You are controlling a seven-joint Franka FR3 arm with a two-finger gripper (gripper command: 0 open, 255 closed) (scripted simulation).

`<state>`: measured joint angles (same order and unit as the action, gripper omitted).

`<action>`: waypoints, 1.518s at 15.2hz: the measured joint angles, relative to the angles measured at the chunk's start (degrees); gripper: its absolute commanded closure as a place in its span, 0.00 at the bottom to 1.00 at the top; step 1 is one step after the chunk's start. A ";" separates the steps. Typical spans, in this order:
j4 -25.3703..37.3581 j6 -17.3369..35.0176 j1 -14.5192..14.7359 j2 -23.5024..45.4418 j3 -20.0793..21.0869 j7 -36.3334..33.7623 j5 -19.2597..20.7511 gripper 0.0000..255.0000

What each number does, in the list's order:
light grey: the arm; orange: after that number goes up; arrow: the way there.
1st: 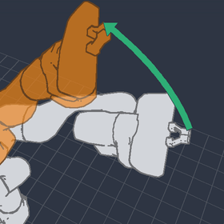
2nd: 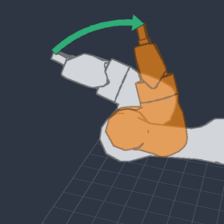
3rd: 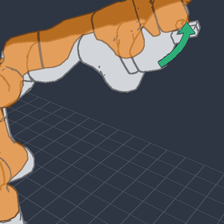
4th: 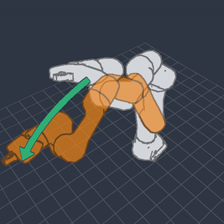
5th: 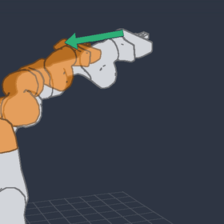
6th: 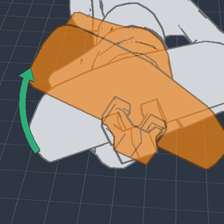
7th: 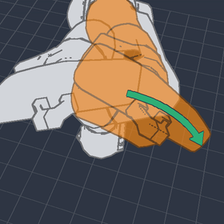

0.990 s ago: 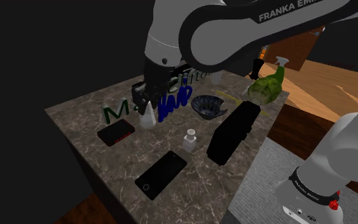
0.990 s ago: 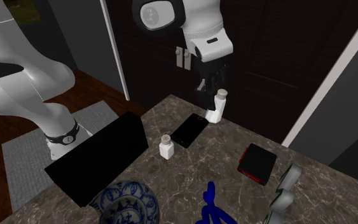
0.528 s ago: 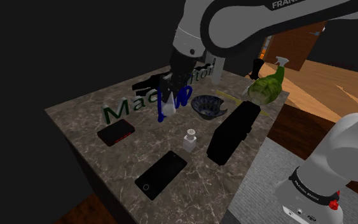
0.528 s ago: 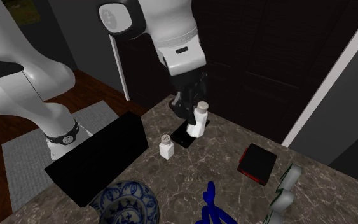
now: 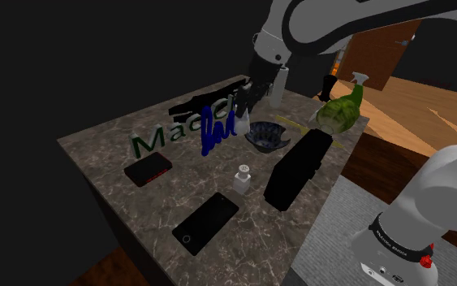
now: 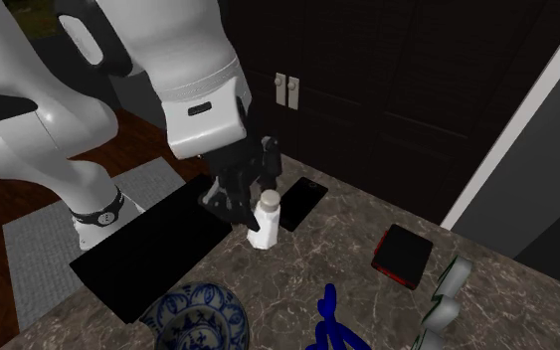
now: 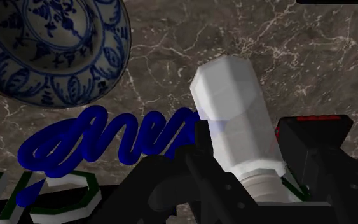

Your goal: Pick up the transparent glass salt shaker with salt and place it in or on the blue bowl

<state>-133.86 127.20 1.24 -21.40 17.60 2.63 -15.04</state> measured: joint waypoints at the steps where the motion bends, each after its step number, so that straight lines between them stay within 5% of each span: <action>1: -0.61 -0.18 -0.35 -0.52 -1.10 1.51 -0.12 1.00; 12: -2.47 -3.71 -5.57 -2.78 -13.63 17.97 0.98 1.00; 23: -7.57 3.68 -5.65 -0.02 -14.68 21.33 -0.05 1.00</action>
<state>-141.43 130.88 -4.42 -21.42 2.92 23.97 -15.09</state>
